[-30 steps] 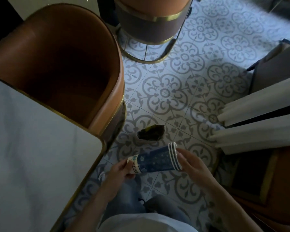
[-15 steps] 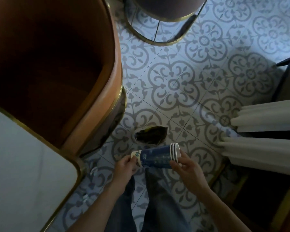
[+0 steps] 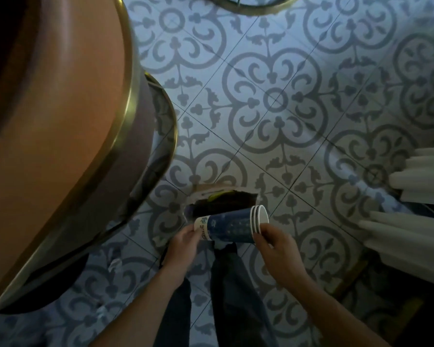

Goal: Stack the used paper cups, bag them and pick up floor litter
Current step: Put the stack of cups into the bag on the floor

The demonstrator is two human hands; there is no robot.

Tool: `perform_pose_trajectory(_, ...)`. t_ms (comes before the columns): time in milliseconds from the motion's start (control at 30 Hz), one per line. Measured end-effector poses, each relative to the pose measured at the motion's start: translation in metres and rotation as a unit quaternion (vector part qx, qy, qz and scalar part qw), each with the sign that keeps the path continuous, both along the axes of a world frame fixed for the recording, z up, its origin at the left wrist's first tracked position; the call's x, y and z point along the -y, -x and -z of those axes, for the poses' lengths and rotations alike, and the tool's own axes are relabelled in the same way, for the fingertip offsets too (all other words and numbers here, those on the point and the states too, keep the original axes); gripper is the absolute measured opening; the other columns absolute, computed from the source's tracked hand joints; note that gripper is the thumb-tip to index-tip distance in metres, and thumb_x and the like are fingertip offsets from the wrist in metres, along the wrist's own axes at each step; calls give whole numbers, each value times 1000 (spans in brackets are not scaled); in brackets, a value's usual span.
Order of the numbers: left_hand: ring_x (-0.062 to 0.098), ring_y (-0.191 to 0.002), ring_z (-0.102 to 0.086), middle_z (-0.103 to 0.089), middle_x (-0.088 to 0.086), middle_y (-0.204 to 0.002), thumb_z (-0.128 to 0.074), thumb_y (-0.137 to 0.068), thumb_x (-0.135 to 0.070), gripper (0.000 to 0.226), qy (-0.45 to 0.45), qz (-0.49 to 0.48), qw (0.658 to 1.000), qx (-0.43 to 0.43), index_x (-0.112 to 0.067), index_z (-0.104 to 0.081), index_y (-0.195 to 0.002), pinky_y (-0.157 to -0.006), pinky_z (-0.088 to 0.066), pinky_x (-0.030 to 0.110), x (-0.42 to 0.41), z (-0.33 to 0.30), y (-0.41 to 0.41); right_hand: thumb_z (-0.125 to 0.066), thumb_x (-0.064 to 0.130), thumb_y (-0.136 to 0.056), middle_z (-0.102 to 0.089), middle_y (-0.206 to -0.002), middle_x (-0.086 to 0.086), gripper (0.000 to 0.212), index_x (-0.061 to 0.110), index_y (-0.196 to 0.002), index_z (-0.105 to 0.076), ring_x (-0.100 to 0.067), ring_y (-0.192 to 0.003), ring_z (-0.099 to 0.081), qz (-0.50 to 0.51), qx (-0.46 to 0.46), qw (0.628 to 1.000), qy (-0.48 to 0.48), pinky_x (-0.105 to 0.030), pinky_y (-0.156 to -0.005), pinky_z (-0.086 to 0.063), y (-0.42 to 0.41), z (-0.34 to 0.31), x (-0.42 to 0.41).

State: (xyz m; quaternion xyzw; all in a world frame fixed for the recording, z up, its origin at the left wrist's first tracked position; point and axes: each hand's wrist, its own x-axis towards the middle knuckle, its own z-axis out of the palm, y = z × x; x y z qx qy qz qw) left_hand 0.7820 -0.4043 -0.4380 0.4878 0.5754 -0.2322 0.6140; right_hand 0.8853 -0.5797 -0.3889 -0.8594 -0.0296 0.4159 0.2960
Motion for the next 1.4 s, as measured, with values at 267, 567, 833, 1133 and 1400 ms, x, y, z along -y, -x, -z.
perform_pose_trajectory(267, 27, -105, -64, -68, 8, -108, -47, -97, -38, 20, -16, 29, 999, -21, -32, -62, -86, -100, -50, 51, 14, 81, -27, -51, 22, -96, -59, -72, 3, 12, 19, -93, -62, -5, -53, -57, 11, 4, 1000, 12, -11, -44, -44, -21, 85, 4)
perform_pose_trajectory(567, 34, -110, -61, -60, 11, -111, -36, -103, -37, 28, -11, -1, 1000, -21, -31, -52, -80, -104, -47, 53, 16, 111, -50, -50, 18, -96, -59, -83, 4, 12, 16, -98, -62, -6, -69, -59, 31, -25, 999, 15, -12, -49, -43, -27, 124, -17)
perform_pose_trajectory(833, 25, -115, -59, -62, 9, -128, -44, -100, -39, 30, -4, 98, 995, 3, -24, -61, -120, -107, -46, 48, 22, 122, -40, -50, 12, -96, -62, -91, -3, 15, 11, -102, -63, -4, -70, -55, -6, -20, 999, 39, -8, -44, -41, -30, 145, -20)
perform_pose_trajectory(1133, 21, -111, -62, -68, 6, -122, -51, -99, -27, 32, -72, 343, 935, 53, -16, -63, -126, -94, -50, 32, 30, 112, -10, -48, 11, -94, -67, -118, -9, 28, 12, -116, -64, -20, -105, -63, -31, -28, 997, 67, -21, -79, -48, -28, 153, -19)
perform_pose_trajectory(1400, 15, -93, -57, -62, 3, -101, -51, -99, -18, 29, -131, 347, 923, 103, -3, -63, -120, -83, -43, 25, 31, 95, 1, -49, 13, -94, -66, -118, -7, 26, 13, -116, -63, -17, -103, -63, -61, -3, 996, 63, -23, -83, -52, -26, 136, -10)
